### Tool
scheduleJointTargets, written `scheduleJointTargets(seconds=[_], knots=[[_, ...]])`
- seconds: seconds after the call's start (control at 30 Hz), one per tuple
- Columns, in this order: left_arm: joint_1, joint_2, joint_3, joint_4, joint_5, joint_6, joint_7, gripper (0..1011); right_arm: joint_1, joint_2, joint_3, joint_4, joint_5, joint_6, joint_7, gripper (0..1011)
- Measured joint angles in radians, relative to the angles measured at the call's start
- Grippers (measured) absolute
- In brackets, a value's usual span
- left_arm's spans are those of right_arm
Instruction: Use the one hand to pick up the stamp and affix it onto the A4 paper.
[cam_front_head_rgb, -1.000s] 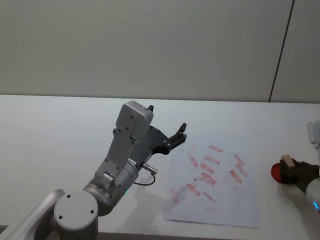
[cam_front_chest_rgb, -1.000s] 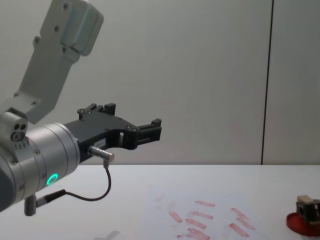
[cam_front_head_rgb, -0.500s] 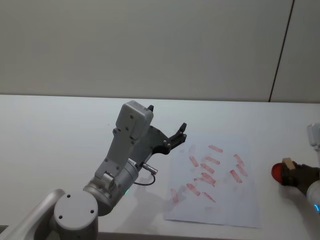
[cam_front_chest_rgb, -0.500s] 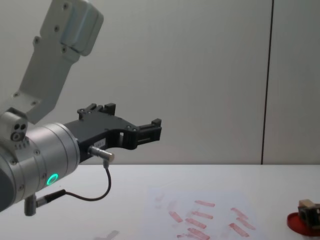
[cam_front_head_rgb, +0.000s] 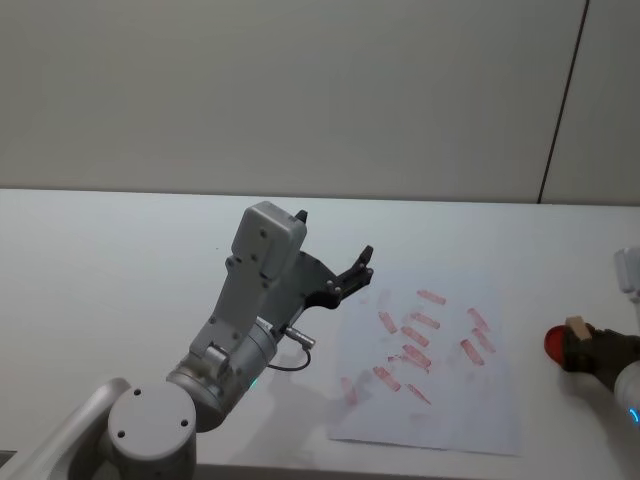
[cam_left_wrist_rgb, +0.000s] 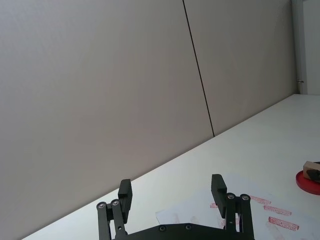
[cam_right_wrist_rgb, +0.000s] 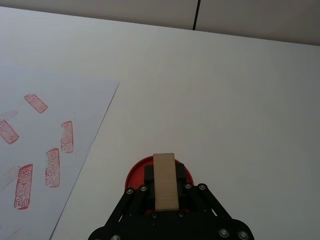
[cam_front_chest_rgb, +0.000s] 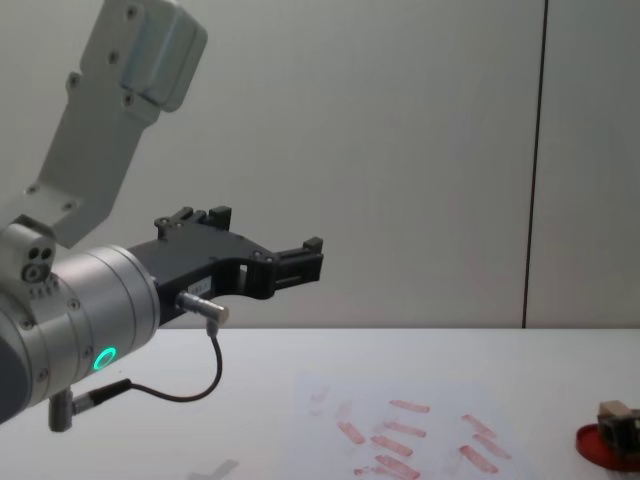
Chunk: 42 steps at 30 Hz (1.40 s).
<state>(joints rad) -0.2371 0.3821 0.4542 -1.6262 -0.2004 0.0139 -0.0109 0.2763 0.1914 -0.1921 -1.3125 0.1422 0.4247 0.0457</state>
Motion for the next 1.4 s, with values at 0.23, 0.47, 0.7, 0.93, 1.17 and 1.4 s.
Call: scheduleJointTargets(seconds=[0.23, 0.47, 0.7, 0.93, 1.17, 1.4], knots=[[0.0, 0.0, 0.0, 0.0, 0.0, 0.0, 0.0, 1002, 0.001, -0.001, 0.002, 0.002, 0.0, 0.001, 0.003, 218], [0.0, 0.0, 0.0, 0.0, 0.0, 0.0, 0.0, 1002, 0.003, -0.002, 0.004, -0.007, 0.001, 0.002, 0.004, 218], [0.0, 0.0, 0.0, 0.0, 0.0, 0.0, 0.0, 1002, 0.01, -0.004, 0.008, -0.028, 0.008, 0.002, 0.008, 218], [0.0, 0.0, 0.0, 0.0, 0.0, 0.0, 0.0, 1002, 0.023, -0.011, 0.012, -0.044, 0.03, -0.002, 0.011, 218], [0.0, 0.0, 0.0, 0.0, 0.0, 0.0, 0.0, 1002, 0.052, -0.023, 0.015, -0.041, 0.058, 0.007, 0.024, 218], [0.0, 0.0, 0.0, 0.0, 0.0, 0.0, 0.0, 1002, 0.096, -0.035, 0.012, -0.014, 0.067, 0.055, 0.064, 218]])
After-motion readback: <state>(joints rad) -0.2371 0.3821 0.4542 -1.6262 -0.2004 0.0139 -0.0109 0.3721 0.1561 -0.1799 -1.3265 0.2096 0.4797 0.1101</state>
